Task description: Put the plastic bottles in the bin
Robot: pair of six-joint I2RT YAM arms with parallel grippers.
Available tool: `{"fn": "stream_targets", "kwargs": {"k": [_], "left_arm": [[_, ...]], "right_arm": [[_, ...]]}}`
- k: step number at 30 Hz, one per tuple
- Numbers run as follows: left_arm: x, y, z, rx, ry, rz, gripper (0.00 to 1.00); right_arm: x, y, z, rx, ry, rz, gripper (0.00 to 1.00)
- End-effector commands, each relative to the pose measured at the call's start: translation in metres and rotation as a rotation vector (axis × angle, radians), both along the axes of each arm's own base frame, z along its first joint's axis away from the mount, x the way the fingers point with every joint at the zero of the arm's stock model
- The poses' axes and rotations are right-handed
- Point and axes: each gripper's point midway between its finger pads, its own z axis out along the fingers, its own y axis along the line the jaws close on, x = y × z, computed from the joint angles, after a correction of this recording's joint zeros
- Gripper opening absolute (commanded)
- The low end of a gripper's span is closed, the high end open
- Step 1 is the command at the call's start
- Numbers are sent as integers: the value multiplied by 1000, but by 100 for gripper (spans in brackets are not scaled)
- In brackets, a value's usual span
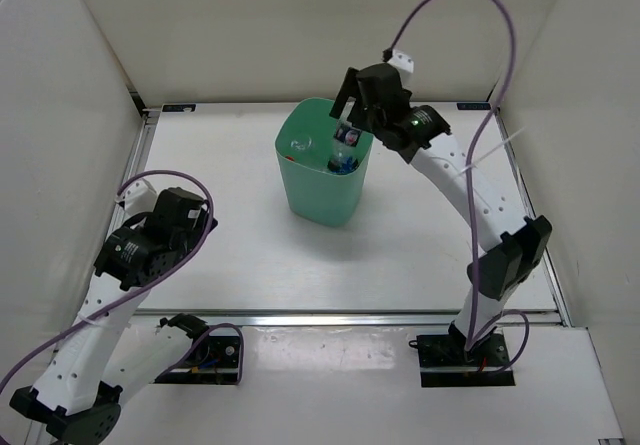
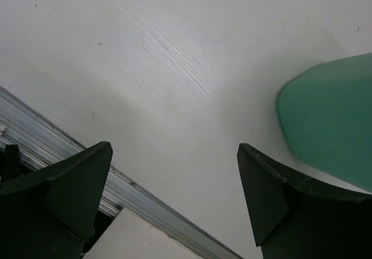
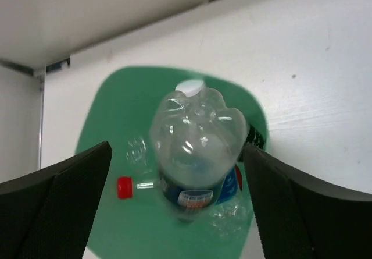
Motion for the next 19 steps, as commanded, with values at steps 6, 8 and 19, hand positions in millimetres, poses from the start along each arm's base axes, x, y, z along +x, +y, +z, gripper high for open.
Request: {"fn": "stream_targets", "kwargs": {"k": [6,8,19], "left_arm": [[3,3,8,-5,-30,29,100],[1,6,6,8,-21,34,100],[15,24,12,141,-11,125,100]], "right_arm": [[-62,1,59,136,28,542,100],[-64,-31,67,270,82,572,100],[-84,-149,41,443,162,478,100]]}}
